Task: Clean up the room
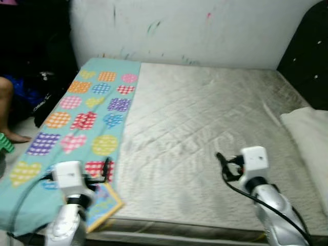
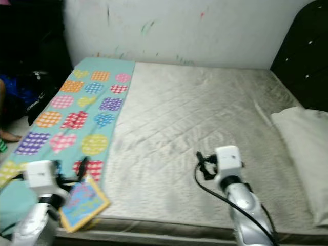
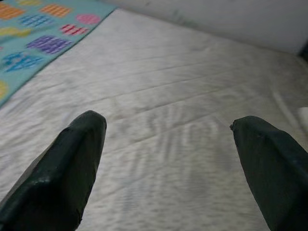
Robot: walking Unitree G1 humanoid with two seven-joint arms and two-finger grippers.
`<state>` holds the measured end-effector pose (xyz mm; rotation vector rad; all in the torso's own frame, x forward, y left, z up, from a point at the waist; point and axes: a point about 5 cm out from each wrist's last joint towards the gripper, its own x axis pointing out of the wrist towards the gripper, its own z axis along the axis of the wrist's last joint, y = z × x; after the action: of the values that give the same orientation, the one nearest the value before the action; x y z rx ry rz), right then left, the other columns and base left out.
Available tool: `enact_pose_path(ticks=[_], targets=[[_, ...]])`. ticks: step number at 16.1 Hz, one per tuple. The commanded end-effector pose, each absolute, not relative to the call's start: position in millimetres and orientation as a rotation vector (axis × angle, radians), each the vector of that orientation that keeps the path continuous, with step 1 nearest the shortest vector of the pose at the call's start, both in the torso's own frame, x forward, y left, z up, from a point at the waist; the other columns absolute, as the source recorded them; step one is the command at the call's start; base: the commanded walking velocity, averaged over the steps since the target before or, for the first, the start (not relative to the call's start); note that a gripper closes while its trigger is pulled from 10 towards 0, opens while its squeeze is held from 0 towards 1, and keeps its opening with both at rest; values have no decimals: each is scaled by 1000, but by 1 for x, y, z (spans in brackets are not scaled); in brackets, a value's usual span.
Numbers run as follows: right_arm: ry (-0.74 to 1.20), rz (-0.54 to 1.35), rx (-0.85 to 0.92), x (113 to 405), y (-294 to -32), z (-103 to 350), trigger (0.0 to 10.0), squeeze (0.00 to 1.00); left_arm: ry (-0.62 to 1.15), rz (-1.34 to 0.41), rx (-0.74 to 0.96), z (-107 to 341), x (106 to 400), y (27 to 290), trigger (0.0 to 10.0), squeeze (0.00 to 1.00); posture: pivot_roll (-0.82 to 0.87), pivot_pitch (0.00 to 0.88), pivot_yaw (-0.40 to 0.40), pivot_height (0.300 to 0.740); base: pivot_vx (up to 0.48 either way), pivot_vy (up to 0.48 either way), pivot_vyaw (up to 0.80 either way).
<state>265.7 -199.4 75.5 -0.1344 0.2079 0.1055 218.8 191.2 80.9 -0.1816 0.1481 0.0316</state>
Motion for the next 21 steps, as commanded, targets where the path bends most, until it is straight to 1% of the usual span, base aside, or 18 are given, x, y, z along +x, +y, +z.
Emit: enact_pose_path(ticks=[1, 3, 7, 9, 10, 12, 15, 16, 18, 20, 21], targets=[[191, 116, -134, 269, -196, 80, 10000, 0, 148, 67, -173, 83, 219, 200, 10000, 0, -91, 0, -38, 740, 0, 0, 0], [192, 113, -132, 271, -196, 80, 10000, 0, 149, 72, -190, 82, 223, 201, 10000, 0, -95, 0, -39, 740, 0, 161, 0], [157, 108, -129, 281, -196, 90, 10000, 0, 119, 83, -210, 89, 234, 199, 10000, 0, -96, 0, -47, 740, 0, 480, 0], [139, 103, -130, 285, -197, 95, 10000, 0, 111, 79, -208, 90, 236, 199, 10000, 0, -106, 0, -38, 740, 0, 480, 0], [109, 77, -127, 290, -201, 103, 10000, 0, 103, 82, -206, 92, 243, 200, 10000, 0, -119, 0, -19, 740, 0, 480, 0], [90, 46, -120, 291, -205, 108, 10000, 0, 93, 43, -200, 97, 252, 200, 10000, 0, -120, 0, -15, 740, 0, 480, 0], [100, 53, -122, 290, -201, 103, 10000, 0, 105, 59, -199, 95, 251, 202, 10000, 0, -117, 0, -16, 740, 0, 480, 0], [90, 55, -126, 293, -202, 108, 10000, 0, 118, 46, -197, 91, 246, 198, 10000, 0, -120, 0, -8, 740, 0, 480, 0], [94, 24, -139, 294, -212, 107, 10000, 0, 130, 43, -193, 89, 247, 198, 10000, 0, -116, 0, 1, 740, 0, 480, 0], [99, -5, -140, 295, -216, 103, 10000, 0, 124, 46, -192, 88, 250, 199, 10000, 0, -113, 0, -11, 740, 0, 480, 0], [96, 0, -139, 297, -214, 104, 10000, 0, 111, 50, -195, 89, 251, 200, 10000, 0, -116, 0, -16, 740, 0, 480, 0]])
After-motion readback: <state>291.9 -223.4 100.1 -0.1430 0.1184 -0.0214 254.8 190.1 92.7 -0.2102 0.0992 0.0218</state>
